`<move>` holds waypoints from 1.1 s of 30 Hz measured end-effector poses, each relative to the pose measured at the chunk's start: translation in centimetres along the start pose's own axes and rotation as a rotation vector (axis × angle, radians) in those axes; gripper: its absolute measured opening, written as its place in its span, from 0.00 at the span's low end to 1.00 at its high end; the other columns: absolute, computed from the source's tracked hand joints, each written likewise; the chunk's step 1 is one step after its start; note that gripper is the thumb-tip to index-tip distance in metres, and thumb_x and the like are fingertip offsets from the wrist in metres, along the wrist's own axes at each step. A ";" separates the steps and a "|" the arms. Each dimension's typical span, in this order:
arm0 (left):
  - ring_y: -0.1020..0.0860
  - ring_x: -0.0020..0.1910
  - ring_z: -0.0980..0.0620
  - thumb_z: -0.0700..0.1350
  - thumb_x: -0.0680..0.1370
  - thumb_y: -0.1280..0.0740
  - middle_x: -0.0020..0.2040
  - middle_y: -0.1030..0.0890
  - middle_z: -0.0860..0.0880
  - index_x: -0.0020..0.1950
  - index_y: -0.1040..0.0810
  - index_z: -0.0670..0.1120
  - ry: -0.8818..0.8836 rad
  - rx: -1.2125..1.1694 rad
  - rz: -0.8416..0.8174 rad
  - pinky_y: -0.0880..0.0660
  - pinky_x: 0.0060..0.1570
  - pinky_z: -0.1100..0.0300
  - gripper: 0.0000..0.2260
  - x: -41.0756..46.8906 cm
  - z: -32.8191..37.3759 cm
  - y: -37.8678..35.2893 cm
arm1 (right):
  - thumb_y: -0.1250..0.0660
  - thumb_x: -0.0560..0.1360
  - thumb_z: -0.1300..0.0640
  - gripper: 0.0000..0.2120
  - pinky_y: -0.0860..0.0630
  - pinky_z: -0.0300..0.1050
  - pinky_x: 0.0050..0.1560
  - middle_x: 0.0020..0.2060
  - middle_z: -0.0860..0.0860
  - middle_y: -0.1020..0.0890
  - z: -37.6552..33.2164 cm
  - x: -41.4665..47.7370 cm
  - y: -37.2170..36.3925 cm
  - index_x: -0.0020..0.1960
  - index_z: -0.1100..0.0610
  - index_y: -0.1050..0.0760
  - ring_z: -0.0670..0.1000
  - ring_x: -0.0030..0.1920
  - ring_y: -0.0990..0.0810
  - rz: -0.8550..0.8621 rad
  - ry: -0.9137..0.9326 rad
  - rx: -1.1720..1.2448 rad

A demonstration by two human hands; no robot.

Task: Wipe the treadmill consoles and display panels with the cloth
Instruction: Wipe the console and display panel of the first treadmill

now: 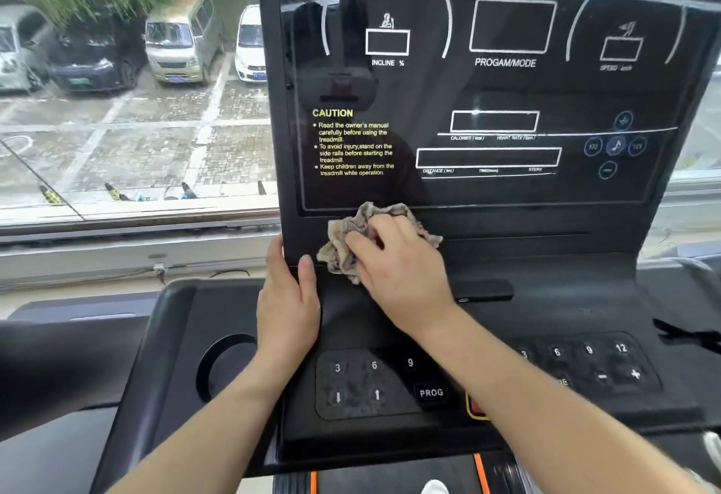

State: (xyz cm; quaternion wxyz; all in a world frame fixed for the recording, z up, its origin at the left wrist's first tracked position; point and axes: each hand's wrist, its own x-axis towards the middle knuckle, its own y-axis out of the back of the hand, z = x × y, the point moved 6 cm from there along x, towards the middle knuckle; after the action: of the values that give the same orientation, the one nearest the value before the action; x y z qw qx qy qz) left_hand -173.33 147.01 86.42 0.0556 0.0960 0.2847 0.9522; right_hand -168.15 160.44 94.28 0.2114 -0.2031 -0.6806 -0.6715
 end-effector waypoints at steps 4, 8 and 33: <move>0.25 0.59 0.44 0.54 0.82 0.48 0.63 0.25 0.52 0.75 0.46 0.53 0.029 -0.025 -0.021 0.31 0.55 0.52 0.22 0.0 0.0 0.0 | 0.36 0.73 0.56 0.07 0.24 0.48 0.30 0.44 0.52 0.21 5.3 -2.6 1.8 0.49 0.54 0.21 0.56 0.46 0.22 -0.005 -0.042 -0.055; 0.25 0.53 0.48 0.53 0.82 0.47 0.53 0.28 0.59 0.75 0.44 0.51 0.036 -0.029 -0.017 0.32 0.51 0.54 0.21 0.0 0.2 0.0 | 0.33 0.70 0.57 0.05 0.33 0.43 0.23 0.40 0.54 0.25 6.0 -2.1 2.6 0.45 0.56 0.24 0.58 0.41 0.24 -0.109 -0.163 -0.157; 0.29 0.63 0.48 0.53 0.81 0.45 0.64 0.27 0.46 0.74 0.39 0.45 -0.045 0.002 0.034 0.33 0.62 0.56 0.23 0.4 0.2 0.1 | 0.40 0.71 0.54 0.10 0.27 0.46 0.41 0.42 0.52 0.21 4.0 -0.3 1.1 0.43 0.57 0.22 0.55 0.43 0.22 -0.102 -0.022 -0.045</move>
State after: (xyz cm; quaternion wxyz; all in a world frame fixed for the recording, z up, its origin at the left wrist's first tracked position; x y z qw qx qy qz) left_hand -173.65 147.11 86.68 0.0458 0.1222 0.2826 0.9503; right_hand -167.34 164.45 95.02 0.1648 -0.1805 -0.6772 -0.6940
